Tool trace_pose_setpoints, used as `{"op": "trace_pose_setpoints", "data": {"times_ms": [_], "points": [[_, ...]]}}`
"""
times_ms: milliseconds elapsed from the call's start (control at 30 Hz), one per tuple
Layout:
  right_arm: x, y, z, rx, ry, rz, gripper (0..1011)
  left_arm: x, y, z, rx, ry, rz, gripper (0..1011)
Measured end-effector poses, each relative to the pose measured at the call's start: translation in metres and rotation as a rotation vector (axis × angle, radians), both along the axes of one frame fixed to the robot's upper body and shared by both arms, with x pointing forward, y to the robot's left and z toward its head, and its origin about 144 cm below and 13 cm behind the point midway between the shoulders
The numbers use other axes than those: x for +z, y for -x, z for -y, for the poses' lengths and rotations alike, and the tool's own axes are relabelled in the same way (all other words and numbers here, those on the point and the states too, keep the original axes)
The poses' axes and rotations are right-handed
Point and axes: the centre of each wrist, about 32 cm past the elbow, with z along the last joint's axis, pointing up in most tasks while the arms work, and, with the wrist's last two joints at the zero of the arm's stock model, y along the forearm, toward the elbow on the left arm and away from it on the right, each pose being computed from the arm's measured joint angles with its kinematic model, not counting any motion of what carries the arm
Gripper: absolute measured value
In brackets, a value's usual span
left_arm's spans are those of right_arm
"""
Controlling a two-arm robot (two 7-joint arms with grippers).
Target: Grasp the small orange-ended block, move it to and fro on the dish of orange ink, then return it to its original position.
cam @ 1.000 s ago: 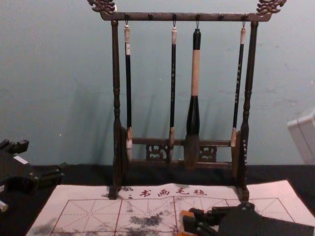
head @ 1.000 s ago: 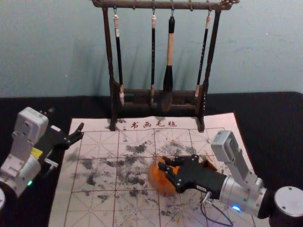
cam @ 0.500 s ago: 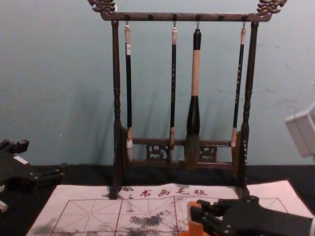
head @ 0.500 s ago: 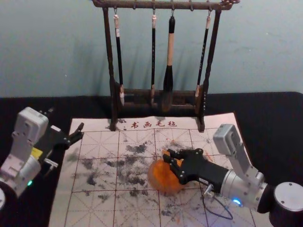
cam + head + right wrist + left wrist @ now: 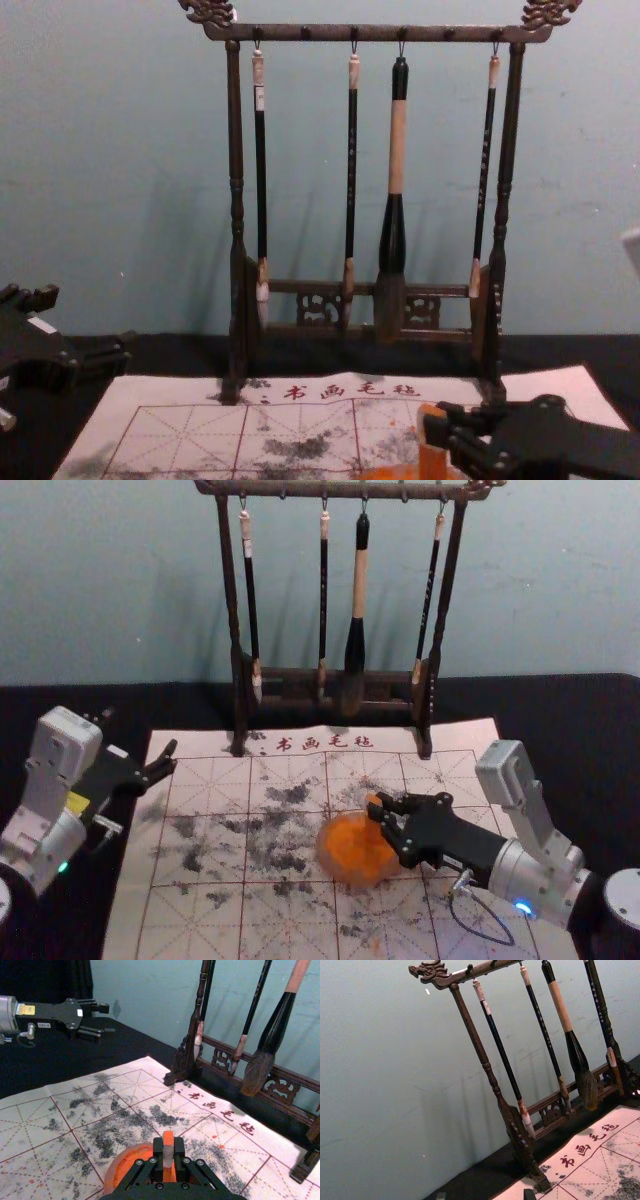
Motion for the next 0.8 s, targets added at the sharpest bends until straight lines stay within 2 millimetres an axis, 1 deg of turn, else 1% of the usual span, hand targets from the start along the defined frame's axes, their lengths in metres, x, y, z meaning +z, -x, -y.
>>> {"op": "trace_pose_setpoints", "data": {"times_ms": [267,433,800], "points": [[0.004,0.011,0.008,0.002,-0.009,-0.004,80,0.000,0.000,0.000,0.000,0.000,0.000,1001],[0.005,0.015,0.009,0.012,-0.011,-0.009,79,0.000,0.000,0.000,0.000,0.000,0.000,1001],[0.002,0.020,0.001,0.067,-0.013,-0.024,79,0.000,0.000,0.000,0.000,0.000,0.000,1002]]}}
